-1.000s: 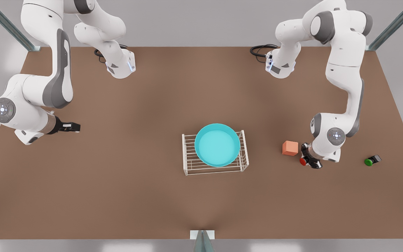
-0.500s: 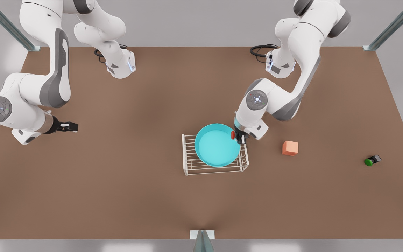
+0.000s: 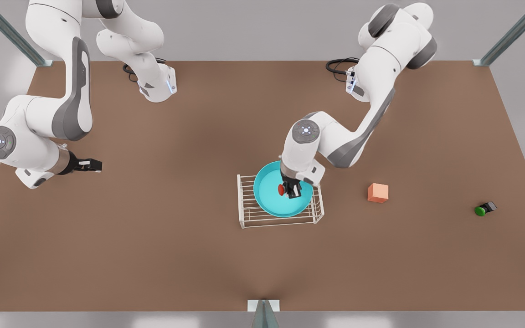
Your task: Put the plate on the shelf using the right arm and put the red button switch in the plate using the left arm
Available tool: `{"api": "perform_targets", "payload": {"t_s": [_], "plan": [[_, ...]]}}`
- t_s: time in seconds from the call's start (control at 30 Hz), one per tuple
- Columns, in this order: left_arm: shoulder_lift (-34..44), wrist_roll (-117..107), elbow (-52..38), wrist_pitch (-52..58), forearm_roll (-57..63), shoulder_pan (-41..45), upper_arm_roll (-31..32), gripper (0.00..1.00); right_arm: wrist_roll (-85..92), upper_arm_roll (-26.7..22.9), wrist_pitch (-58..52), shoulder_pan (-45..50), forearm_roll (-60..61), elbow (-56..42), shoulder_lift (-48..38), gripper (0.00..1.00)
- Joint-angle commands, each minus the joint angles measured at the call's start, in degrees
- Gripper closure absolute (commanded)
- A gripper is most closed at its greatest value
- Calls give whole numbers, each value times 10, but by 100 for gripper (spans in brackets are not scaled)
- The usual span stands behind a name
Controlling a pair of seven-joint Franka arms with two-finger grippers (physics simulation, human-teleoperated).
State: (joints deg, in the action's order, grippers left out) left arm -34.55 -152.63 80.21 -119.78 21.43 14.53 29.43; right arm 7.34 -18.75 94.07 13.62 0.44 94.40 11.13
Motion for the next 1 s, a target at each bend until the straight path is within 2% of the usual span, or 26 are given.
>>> {"api": "perform_targets", "payload": {"t_s": [0.0, 0.03, 0.2, 0.23, 0.37, 0.43, 0.5, 0.53, 0.57, 0.6, 0.63, 0.67, 0.7, 0.83, 0.97], "plan": [[-3, -194, -5, -27, 26, 5, 0, 52, 4, -1, 1, 0, 2, -2, -1, 0], [-4, -193, -5, -27, 27, 5, 0, 0, 4, -2, -1, -1, 2, -4, -1, 0], [2, -115, -3, -18, 29, -3, -1, 0, 4, -2, 3, -9, 5, -11, -1, 0], [10, -33, -5, 33, 26, -12, 2, 0, 4, -1, 4, -9, 5, -12, -1, 0], [103, 544, -6, 154, -159, -149, 5, 0, 4, -1, 1, -10, 3, -14, 3, 0], [105, 734, -7, 191, -176, -192, 5, 0, 4, -2, 2, -10, 5, -15, 3, 0], [106, 1042, -37, 283, -196, -241, 5, 0, 5, -4, -3, -27, 4, -23, 2, 0], [105, 1253, -59, 357, -191, -223, -40, 0, 3, 4, 1, -26, 4, -24, 3, 0], [122, 1447, -68, 408, -234, -132, -209, 0, 4, 4, -4, -26, 3, -24, 3, 0], [140, 1529, -63, 399, -257, -128, -242, 0, 4, 3, 1, -27, 6, -24, 4, 0], [197, 1536, 24, 318, -259, -127, -242, 0, 4, 3, 1, -27, 6, -25, 4, 0], [289, 1575, 172, 194, -260, -127, -248, 0, 4, 3, 1, -27, 6, -25, 4, 0], [273, 1573, 142, 201, -259, -125, -243, 0, 4, 3, 2, -27, 6, -25, 4, 0], [280, 1573, 138, 256, -248, -137, -255, 0, 0, 3, 5, -26, 6, -25, 5, 0], [282, 1547, 134, 259, -247, -133, -248, 0, 3, 7, 3, -13, 0, -25, 27, 0]]}}
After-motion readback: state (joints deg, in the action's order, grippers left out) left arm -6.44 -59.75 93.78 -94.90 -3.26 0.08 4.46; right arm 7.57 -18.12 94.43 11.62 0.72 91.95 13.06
